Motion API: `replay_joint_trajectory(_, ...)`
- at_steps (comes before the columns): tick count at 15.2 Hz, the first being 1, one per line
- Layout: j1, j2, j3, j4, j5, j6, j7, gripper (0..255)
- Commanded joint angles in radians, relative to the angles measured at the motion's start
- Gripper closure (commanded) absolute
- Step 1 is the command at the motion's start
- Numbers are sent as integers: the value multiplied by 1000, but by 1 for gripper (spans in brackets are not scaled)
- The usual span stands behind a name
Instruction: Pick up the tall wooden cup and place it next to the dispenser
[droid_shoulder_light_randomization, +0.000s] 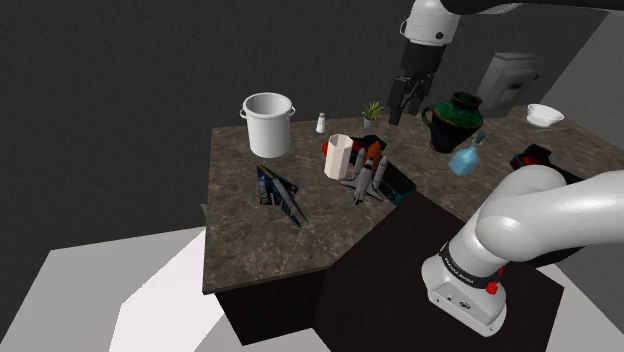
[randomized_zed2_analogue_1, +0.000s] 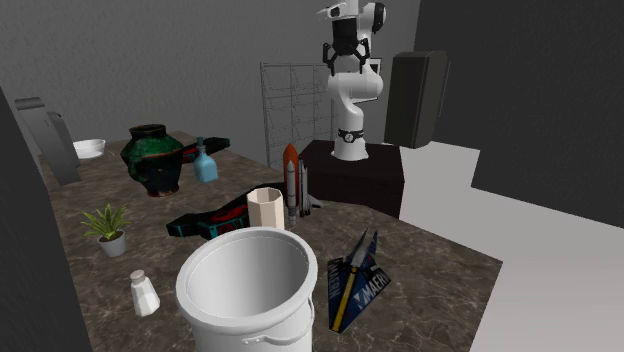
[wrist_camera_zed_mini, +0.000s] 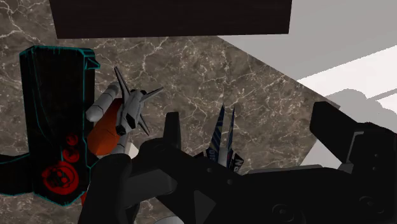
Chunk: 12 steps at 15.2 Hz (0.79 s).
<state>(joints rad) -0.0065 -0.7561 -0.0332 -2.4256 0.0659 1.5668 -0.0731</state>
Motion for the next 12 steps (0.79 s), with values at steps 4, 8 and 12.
replay_joint_trajectory(4, -6, 65, -18, -35, -18, 108, -34, 0)
replay_joint_trajectory(8, -13, 171, -43, -61, -36, 253, -77, 0)
replay_joint_trajectory(12, -19, 297, -68, -63, -48, 393, -119, 0)
